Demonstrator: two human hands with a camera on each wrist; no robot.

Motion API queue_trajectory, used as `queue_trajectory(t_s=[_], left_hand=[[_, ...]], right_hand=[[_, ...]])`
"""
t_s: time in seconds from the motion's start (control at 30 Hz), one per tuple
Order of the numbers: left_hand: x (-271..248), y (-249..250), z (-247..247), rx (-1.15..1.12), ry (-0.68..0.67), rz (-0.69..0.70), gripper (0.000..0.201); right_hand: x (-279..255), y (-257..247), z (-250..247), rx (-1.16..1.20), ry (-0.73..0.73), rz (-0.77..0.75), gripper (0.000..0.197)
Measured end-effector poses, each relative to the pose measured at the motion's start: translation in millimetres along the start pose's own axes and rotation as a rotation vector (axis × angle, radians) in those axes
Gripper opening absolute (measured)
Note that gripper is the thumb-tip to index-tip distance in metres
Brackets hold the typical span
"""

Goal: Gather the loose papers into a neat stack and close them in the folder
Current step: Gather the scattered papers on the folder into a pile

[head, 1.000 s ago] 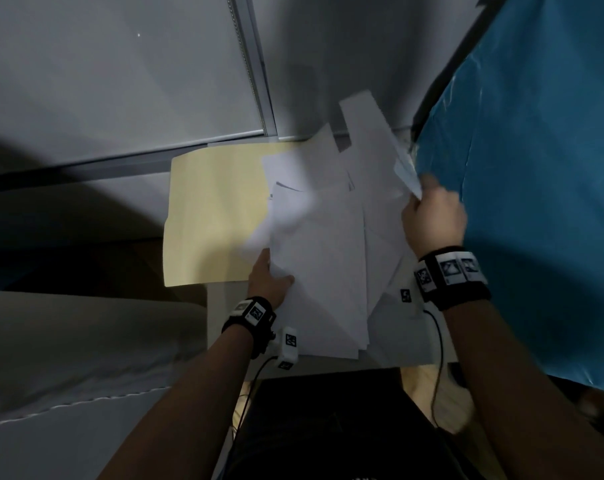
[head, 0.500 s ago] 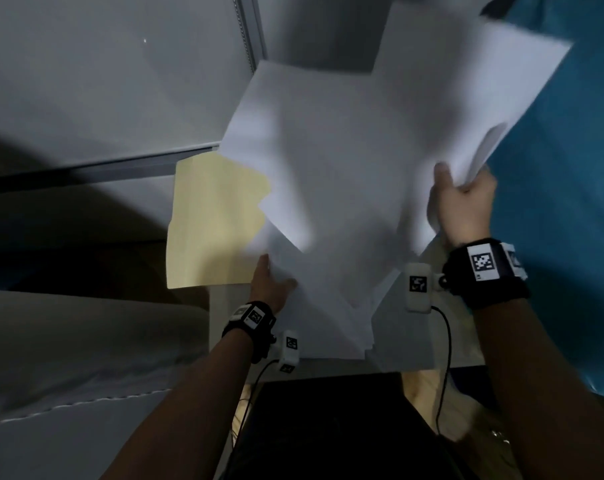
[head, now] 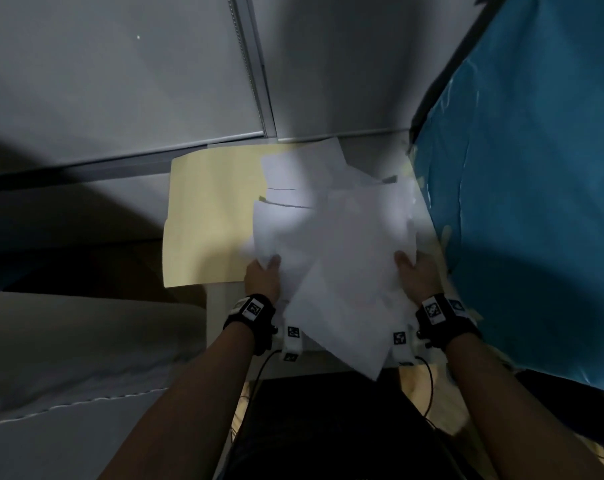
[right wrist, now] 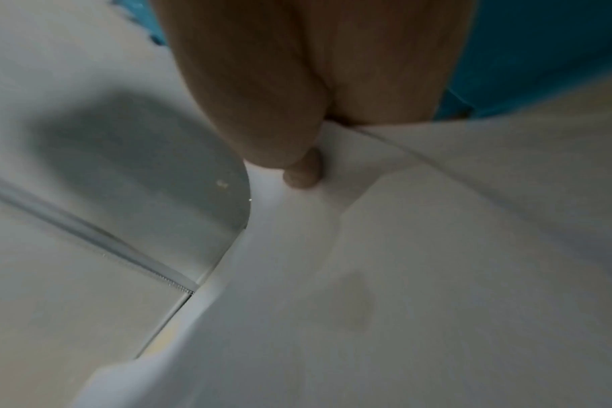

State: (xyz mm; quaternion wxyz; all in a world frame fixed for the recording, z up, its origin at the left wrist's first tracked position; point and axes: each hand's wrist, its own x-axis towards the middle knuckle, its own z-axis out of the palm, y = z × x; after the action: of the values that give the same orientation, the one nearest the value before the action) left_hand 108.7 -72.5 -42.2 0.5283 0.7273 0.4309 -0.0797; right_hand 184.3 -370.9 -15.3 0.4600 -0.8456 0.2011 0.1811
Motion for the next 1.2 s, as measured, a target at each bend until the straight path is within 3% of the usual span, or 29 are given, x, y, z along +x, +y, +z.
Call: queue_trajectory(t_s=[0.1, 0.17, 0.27, 0.33, 0.37, 0.43, 0.53, 0.6, 0.67, 0.73, 0.83, 0.9, 0.97, 1.1, 1.2], left_hand=[[-1.4, 1.3, -2.2, 0.091, 0.017, 0.004, 0.043], [-5.6, 4.0, -6.4, 0.148, 0.012, 0.021, 0.041], [-7.6, 3.8, -6.2, 0.191, 0.041, 0.068, 0.049], [-11.4, 4.5, -8.8, 0.155, 0.046, 0.091, 0.062], [-12.5, 4.9, -8.9, 0.171, 0.034, 0.088, 0.065], [-11.8, 5.7, -9.0, 0.244, 0.021, 0.072, 0.049], [-12.0, 4.2, -7.2, 0.271, 0.035, 0.082, 0.021], [-11.9, 0.4, -7.9, 0.234, 0.062, 0.132, 0.029], [-16.0, 2.0, -8.4, 0.129, 0.068, 0.154, 0.035], [-20.0, 5.6, -7.1, -0.029, 0.135, 0.123, 0.035], [-20.8, 11.2, -8.7, -0.327, 0.261, -0.116, 0.062], [-20.7, 12.5, -13.7, -0.373, 0.222, -0.15, 0.07], [-21.1, 4.1, -15.5, -0.276, 0.105, -0.063, 0.079], [-24.3, -3.8, -7.3, -0.141, -0.069, 0.015, 0.044], [-25.6, 1.0, -10.1, -0.16, -0.112, 0.078, 0.04]], right_hand=[[4.3, -25.2, -25.8, -0.318, 0.18, -0.163, 0.029], [-3.9, -59.3, -49.7, -0.408, 0.249, -0.344, 0.026], [-25.5, -118.5, -81.9, -0.265, 0.296, -0.68, 0.021], [-30.4, -149.9, -87.1, -0.044, 0.282, -0.754, 0.013], [-29.2, -160.3, -82.8, 0.038, 0.258, -0.74, 0.015], [-16.3, -162.7, -63.3, 0.069, 0.154, -0.668, 0.026], [18.6, -124.7, -9.5, -0.155, -0.062, -0.488, 0.041], [30.9, -92.0, 24.6, -0.247, -0.182, -0.366, 0.06], [34.9, -62.9, 53.6, -0.268, -0.243, -0.331, 0.057], [30.4, -44.0, 69.5, -0.31, -0.225, -0.297, 0.052], [23.9, -33.2, 72.0, -0.28, -0.137, -0.157, 0.06], [18.2, -29.6, 70.1, -0.159, -0.11, -0.09, 0.065], [7.6, -26.7, 68.8, -0.064, -0.137, -0.072, 0.06], [3.5, -13.0, 72.6, -0.078, -0.212, -0.096, 0.062], [10.7, -12.2, 62.5, -0.13, -0.142, -0.178, 0.065]])
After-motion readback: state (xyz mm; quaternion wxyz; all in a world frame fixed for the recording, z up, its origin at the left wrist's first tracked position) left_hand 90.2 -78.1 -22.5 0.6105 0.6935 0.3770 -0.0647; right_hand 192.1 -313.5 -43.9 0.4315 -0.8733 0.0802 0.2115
